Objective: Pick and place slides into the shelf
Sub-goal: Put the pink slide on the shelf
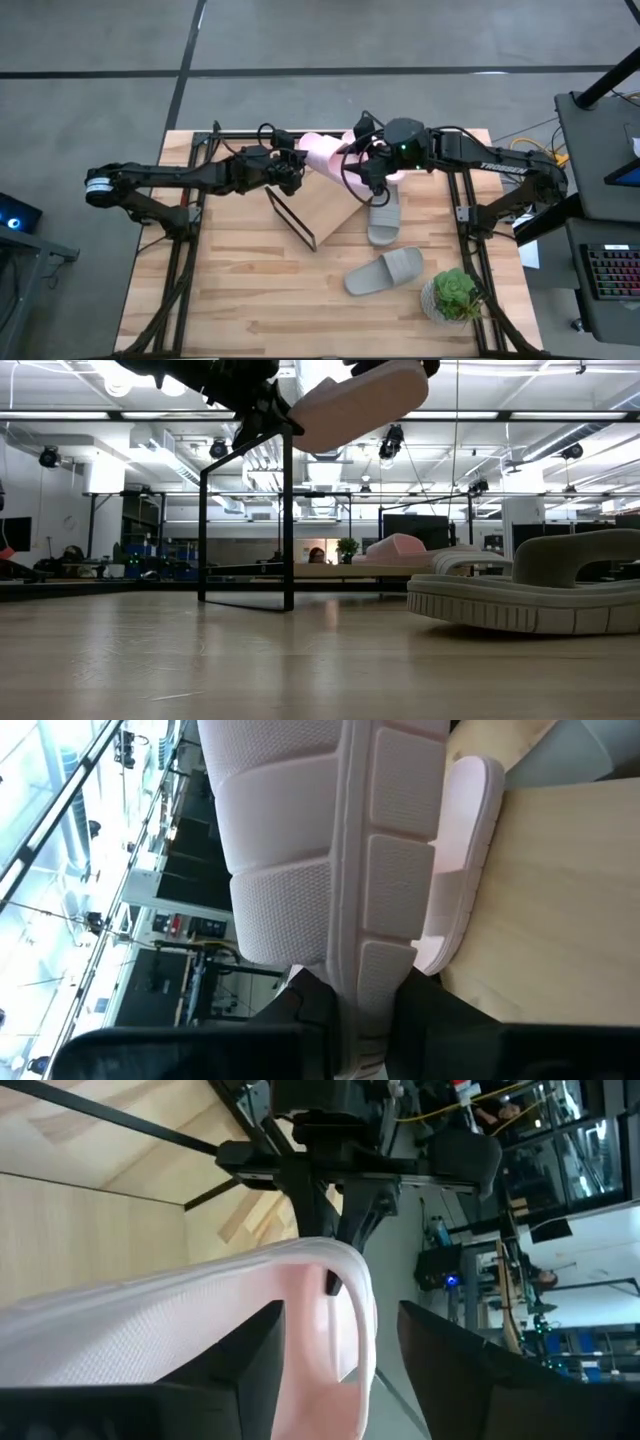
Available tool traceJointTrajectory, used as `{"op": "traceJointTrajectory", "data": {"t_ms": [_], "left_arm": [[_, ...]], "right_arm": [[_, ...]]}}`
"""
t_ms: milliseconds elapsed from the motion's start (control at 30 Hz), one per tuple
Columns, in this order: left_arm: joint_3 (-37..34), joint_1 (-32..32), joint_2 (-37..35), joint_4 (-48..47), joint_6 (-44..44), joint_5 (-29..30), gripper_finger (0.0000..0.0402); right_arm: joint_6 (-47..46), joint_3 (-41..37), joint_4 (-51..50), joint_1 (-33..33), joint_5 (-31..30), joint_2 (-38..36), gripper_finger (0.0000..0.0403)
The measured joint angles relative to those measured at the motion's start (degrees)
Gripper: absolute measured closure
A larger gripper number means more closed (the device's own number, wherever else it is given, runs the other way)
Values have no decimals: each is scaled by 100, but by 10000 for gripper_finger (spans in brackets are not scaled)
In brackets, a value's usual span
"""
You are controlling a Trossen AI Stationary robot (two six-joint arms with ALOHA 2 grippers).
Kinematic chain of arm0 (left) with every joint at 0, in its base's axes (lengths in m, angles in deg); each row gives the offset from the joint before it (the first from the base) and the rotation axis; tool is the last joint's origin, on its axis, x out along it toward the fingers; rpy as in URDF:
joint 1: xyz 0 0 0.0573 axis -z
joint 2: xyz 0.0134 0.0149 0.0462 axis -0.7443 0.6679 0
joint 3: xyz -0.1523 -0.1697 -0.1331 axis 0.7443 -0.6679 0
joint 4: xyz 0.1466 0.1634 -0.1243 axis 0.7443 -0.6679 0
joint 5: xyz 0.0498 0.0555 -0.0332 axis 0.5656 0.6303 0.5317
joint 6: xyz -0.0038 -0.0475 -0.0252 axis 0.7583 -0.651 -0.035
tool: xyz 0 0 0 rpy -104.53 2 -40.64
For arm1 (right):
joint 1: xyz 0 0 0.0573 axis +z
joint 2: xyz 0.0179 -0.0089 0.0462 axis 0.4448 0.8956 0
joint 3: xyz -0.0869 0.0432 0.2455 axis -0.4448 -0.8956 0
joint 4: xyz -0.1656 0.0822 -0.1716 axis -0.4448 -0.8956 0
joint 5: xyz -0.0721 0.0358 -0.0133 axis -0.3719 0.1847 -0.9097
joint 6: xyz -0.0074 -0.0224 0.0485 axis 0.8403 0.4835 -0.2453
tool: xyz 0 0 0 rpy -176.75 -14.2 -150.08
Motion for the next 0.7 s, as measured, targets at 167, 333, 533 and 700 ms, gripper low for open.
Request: {"op": "traceJointTrajectory", "data": {"t_ms": [167, 333, 533, 700], "left_arm": [[5, 0, 0, 11, 314, -153, 376], [106, 2, 48, 17, 490, -248, 377], [125, 37, 105, 66, 599, -549, 377], [117, -108, 94, 128, 417, -346, 377]], "right_arm": [[-22, 2, 6, -38, 9, 0, 227], [-503, 81, -299, -41, 16, -15, 227], [-1116, 684, -1322, -70, -64, 10, 227], [-1377, 1051, -1724, -23, -38, -39, 227]]}}
